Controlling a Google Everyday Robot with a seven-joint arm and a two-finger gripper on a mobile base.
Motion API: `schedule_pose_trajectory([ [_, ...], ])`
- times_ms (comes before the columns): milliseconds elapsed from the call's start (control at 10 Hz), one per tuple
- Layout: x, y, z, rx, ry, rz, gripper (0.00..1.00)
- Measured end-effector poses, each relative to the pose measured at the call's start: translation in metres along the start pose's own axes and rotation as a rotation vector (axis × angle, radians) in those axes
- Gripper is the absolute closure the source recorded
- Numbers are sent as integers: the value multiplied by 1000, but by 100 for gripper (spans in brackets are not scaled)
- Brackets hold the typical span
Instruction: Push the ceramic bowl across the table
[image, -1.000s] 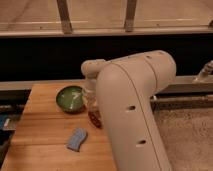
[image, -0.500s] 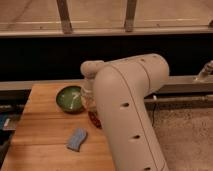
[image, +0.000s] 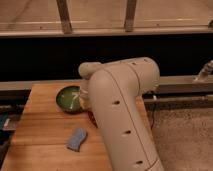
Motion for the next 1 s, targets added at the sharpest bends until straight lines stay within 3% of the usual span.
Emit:
schedule_pose_trajectory([
  [300, -7, -2, 9, -14, 6, -10, 100],
  [1000, -60, 14, 20, -27, 16, -122, 100],
])
